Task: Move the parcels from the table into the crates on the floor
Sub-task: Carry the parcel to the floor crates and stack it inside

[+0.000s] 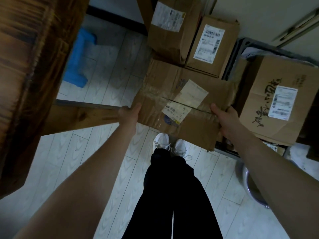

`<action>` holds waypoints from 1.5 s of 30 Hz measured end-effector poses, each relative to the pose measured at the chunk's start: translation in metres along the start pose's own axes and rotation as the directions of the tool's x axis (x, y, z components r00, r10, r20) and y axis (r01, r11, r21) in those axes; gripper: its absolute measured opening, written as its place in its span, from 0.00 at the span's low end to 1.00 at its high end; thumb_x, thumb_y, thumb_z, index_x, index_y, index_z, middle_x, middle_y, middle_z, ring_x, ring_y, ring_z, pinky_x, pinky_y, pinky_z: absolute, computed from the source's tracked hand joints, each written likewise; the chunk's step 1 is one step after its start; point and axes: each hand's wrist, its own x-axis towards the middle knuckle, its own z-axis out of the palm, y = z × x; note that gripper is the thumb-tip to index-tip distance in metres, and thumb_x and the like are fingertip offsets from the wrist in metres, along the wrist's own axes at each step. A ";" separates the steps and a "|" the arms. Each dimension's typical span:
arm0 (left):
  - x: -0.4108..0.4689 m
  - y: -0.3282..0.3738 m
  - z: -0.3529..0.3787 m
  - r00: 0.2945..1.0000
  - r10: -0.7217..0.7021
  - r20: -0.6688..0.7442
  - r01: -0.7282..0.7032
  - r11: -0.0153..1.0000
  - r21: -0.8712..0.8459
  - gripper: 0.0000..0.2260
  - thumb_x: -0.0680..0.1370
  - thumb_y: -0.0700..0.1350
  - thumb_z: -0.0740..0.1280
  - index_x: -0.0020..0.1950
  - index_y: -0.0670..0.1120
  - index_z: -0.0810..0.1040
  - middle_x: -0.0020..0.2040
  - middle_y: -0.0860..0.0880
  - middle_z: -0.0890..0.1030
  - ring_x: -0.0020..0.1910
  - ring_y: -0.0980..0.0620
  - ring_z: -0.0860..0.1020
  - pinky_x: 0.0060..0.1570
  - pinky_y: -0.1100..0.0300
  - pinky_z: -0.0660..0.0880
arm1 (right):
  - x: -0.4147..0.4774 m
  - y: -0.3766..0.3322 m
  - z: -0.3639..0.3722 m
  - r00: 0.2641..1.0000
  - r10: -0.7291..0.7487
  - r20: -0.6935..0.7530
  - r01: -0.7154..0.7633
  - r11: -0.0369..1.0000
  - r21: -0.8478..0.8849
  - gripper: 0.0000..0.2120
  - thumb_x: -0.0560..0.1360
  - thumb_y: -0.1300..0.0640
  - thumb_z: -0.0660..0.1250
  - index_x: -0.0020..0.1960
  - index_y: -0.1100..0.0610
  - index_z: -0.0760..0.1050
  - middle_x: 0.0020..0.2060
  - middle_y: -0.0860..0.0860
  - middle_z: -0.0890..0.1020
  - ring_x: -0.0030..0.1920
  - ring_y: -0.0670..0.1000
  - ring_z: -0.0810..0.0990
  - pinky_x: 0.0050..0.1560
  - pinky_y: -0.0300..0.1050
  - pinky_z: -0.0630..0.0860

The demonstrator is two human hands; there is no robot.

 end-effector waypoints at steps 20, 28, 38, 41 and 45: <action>0.078 -0.008 0.013 0.953 0.281 0.114 -0.302 0.855 0.422 0.09 0.78 0.41 0.64 0.57 0.42 0.77 0.47 0.45 0.75 0.48 0.47 0.73 0.48 0.53 0.73 | 0.086 0.042 0.026 0.994 -0.042 -0.104 0.032 0.995 -0.094 0.09 0.80 0.55 0.60 0.57 0.58 0.73 0.59 0.65 0.77 0.60 0.66 0.75 0.61 0.64 0.72; 0.080 -0.007 0.015 0.960 0.267 0.086 -0.277 0.852 0.443 0.06 0.79 0.41 0.63 0.53 0.43 0.77 0.46 0.47 0.76 0.48 0.48 0.73 0.46 0.59 0.69 | 0.084 0.053 0.028 0.982 0.144 -0.119 -0.153 0.985 -0.076 0.29 0.77 0.38 0.60 0.69 0.57 0.69 0.60 0.55 0.76 0.59 0.59 0.76 0.61 0.59 0.73; 0.077 -0.005 0.022 0.969 0.244 0.041 -0.234 0.850 0.473 0.13 0.80 0.41 0.62 0.63 0.39 0.74 0.58 0.39 0.77 0.57 0.42 0.76 0.54 0.52 0.75 | 0.090 0.058 0.030 0.985 0.119 -0.123 -0.144 0.964 -0.222 0.32 0.78 0.36 0.53 0.72 0.58 0.65 0.66 0.58 0.73 0.63 0.61 0.73 0.65 0.60 0.69; 0.077 -0.004 0.022 0.974 0.224 0.038 -0.213 0.844 0.491 0.13 0.80 0.41 0.61 0.63 0.40 0.74 0.59 0.39 0.77 0.59 0.41 0.75 0.57 0.51 0.75 | 0.087 0.057 0.032 0.985 0.127 -0.114 -0.151 0.960 -0.237 0.32 0.78 0.36 0.52 0.73 0.57 0.63 0.68 0.59 0.71 0.65 0.61 0.72 0.66 0.61 0.68; 0.078 -0.002 0.025 0.977 0.211 0.033 -0.199 0.843 0.499 0.14 0.80 0.41 0.61 0.65 0.40 0.73 0.60 0.40 0.77 0.60 0.41 0.75 0.53 0.53 0.72 | 0.087 0.054 0.033 0.980 0.097 -0.173 -0.144 0.948 -0.284 0.28 0.81 0.42 0.50 0.73 0.60 0.64 0.67 0.58 0.71 0.65 0.59 0.70 0.58 0.46 0.68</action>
